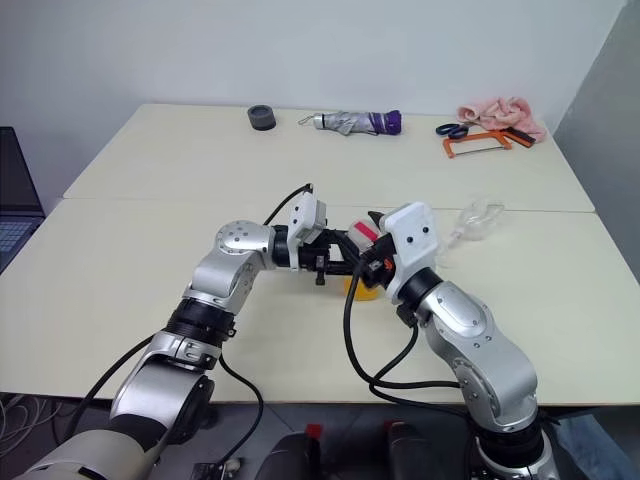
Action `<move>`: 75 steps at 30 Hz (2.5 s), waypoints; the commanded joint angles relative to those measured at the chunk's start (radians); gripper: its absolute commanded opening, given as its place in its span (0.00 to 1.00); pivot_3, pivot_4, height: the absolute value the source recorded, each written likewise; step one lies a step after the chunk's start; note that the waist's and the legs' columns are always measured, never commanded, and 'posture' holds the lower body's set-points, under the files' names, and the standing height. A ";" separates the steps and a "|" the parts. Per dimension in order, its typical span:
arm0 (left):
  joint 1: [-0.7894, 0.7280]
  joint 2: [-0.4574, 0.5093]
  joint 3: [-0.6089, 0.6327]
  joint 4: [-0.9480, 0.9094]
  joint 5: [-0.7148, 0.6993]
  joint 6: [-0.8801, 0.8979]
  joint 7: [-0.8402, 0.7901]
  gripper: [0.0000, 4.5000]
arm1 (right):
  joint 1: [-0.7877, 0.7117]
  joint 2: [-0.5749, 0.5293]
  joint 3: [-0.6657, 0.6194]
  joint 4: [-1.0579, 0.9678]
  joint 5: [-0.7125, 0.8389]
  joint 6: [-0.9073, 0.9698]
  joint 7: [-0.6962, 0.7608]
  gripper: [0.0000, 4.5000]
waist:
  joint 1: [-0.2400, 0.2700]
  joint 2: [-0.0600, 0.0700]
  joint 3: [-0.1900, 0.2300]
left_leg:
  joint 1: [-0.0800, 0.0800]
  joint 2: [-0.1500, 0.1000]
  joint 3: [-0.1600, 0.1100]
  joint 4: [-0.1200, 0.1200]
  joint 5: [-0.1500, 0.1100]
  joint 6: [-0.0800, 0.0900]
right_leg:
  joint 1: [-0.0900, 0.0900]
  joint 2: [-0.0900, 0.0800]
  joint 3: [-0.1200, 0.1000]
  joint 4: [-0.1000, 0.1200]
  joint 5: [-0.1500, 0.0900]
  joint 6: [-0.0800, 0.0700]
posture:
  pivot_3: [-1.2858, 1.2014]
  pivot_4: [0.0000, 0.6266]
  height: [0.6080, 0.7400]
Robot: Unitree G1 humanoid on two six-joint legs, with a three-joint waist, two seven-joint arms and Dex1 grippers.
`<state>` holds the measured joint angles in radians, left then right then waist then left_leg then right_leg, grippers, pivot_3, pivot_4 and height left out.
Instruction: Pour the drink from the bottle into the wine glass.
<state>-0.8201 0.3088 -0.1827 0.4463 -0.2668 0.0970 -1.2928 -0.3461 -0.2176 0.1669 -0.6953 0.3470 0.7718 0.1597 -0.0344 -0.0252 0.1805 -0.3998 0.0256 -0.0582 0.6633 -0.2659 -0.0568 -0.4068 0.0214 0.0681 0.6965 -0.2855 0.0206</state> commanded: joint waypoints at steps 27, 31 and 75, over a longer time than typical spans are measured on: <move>-0.042 0.017 0.042 -0.067 -0.034 0.042 -0.065 0.41 | -0.205 -0.388 -0.145 0.347 0.230 -0.183 0.768 0.64 | 0.002 0.002 0.002 | 0.000 0.000 0.000 0.000 0.000 0.001 | 0.000 0.000 -0.001 0.000 0.000 -0.001 | 0.52 0.24 1.00; -0.051 0.010 0.043 -0.041 -0.016 0.021 -0.036 0.41 | -0.129 -0.349 -0.249 0.173 0.293 -0.115 0.594 0.96 | 0.002 0.002 0.002 | 0.000 0.000 0.000 0.000 0.000 0.001 | 0.000 -0.001 -0.001 0.000 0.000 -0.001 | 0.52 0.24 1.00; -0.141 -0.063 0.034 0.173 0.054 -0.127 -0.029 0.41 | -0.016 0.099 0.012 -0.021 -0.081 0.067 -0.136 0.42 | -0.001 0.002 0.002 | 0.000 0.000 0.000 0.000 0.000 0.000 | 0.000 0.000 0.000 0.000 0.000 -0.001 | 0.52 0.24 1.00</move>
<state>-0.9255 0.2460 -0.1618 0.6357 -0.2005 -0.0121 -1.3235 -0.3666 -0.1147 0.1784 -0.6992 0.2715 0.8586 0.0118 -0.0352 -0.0234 0.1824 -0.4002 0.0254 -0.0583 0.6629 -0.2661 -0.0564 -0.4071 0.0216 0.0680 0.6964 -0.2858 0.0201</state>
